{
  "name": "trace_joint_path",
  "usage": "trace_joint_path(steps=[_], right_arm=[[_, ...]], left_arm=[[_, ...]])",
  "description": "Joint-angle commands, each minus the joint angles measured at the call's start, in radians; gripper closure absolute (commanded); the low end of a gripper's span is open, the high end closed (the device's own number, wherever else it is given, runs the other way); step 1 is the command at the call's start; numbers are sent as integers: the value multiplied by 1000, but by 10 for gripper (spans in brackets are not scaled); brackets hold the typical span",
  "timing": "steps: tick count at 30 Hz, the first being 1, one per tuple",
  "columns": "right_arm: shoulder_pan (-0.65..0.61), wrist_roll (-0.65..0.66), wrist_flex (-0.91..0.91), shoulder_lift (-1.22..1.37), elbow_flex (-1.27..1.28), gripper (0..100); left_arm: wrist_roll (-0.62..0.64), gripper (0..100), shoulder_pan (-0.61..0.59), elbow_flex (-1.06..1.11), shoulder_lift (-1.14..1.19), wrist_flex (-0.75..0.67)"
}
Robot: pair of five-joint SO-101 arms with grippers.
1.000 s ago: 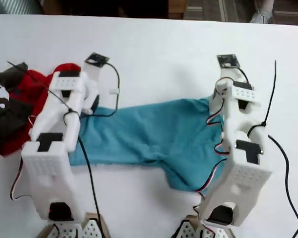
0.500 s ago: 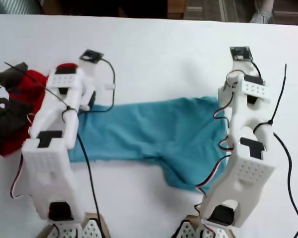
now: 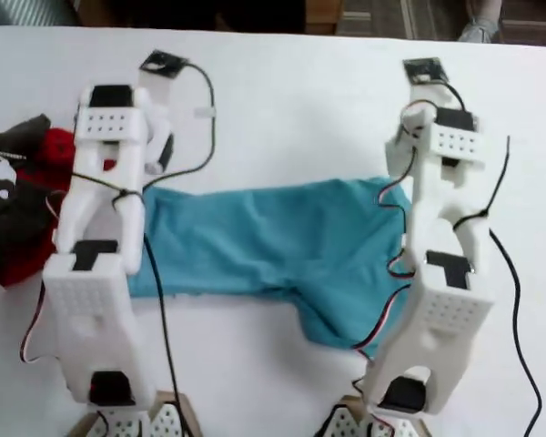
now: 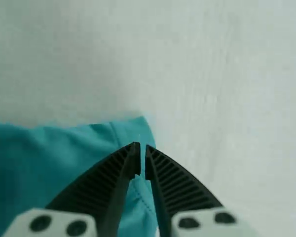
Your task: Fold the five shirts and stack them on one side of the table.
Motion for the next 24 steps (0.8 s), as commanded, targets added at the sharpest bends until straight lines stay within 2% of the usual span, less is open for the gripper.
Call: trace_joint_path(steps=[1,4,13,18,24], right_arm=[[-39,-9,33,-5,-44,902],[-48,-6,48,-5,-44,847],[-31,0,54,61,-41,844],[-28,0,61,159,-48,843],[-31,0,96,213,-49,836]], left_arm=[[0,973,14,21,-15,23],[3,973,15,99,-11,12],[31,973,15,332,-21,-130],[32,973,8,398,-17,-189],[32,973,6,407,-15,-189]])
